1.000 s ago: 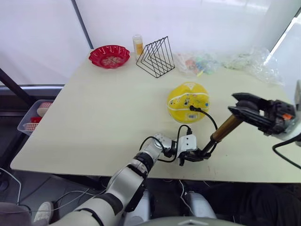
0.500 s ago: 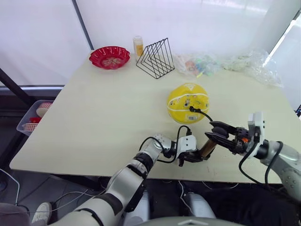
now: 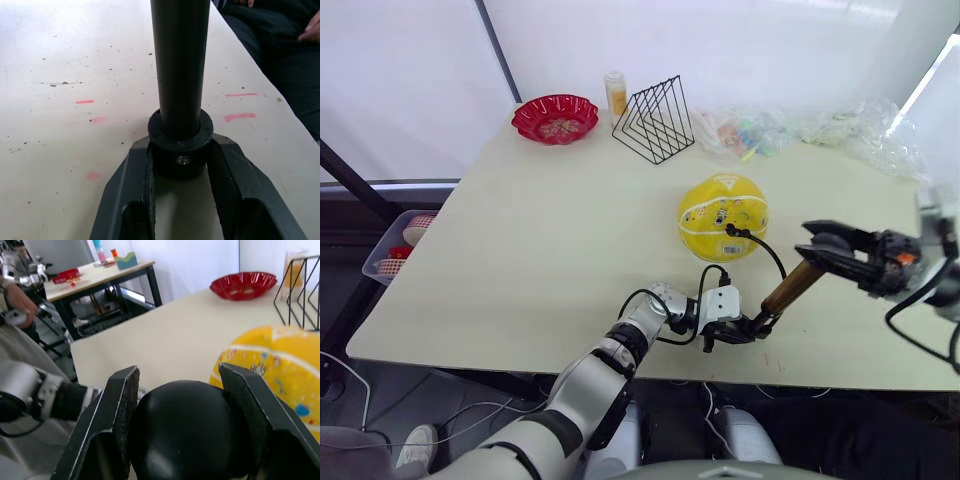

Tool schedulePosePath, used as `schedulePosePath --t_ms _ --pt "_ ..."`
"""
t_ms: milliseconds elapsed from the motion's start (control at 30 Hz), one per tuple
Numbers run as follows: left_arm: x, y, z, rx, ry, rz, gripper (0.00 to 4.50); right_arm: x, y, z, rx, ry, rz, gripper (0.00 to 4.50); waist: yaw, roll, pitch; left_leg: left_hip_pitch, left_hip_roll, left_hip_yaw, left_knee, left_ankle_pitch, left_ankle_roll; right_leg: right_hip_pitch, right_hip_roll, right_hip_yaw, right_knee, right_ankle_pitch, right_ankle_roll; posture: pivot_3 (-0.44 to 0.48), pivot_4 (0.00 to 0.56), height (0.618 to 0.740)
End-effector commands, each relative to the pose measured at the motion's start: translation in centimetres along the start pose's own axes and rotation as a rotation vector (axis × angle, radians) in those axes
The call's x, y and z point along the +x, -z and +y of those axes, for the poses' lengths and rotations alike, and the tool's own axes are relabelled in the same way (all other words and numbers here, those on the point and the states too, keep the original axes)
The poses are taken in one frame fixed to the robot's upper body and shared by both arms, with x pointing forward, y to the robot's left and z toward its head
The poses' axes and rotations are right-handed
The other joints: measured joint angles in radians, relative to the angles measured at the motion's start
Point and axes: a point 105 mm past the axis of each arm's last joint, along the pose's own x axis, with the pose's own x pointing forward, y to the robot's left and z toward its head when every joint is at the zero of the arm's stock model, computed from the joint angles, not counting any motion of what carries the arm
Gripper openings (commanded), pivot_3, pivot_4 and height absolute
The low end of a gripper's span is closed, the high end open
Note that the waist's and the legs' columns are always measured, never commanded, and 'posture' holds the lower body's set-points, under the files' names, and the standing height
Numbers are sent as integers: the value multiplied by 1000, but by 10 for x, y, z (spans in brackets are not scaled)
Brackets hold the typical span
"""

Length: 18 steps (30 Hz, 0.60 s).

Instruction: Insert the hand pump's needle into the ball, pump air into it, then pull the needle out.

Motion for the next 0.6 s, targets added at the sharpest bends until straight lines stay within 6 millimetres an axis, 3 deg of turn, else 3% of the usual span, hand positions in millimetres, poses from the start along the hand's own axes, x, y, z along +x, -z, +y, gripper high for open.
schedulePosePath --t_ms 33,100,200,467,600 --pt "-7 46 -25 -112 62 151 996 -13 -64 13 -158 -3 -136 2050 0 1 1 0 0 0 0 0 0 0 0 0 0 0 0 0 150 737" --pt "-7 46 -25 -111 63 151 996 -13 -72 15 -147 -8 -154 2050 0 0 2 0 0 0 0 0 0 0 0 0 0 0 0 0 150 737" --pt "-7 45 -24 -110 63 150 996 -9 -64 13 -109 -5 -126 2050 0 -1 3 0 0 0 0 0 0 0 0 0 0 0 0 0 150 737" --pt "-6 45 -24 -108 60 149 995 9 51 6 49 7 186 2050 -2 -11 -4 3 1 -1 0 0 0 2 2 0 0 0 0 0 150 737" --pt "-6 45 -23 -106 57 151 995 13 89 3 62 13 242 2050 -4 -15 -10 4 2 -1 0 0 0 2 2 0 0 0 0 0 150 737"
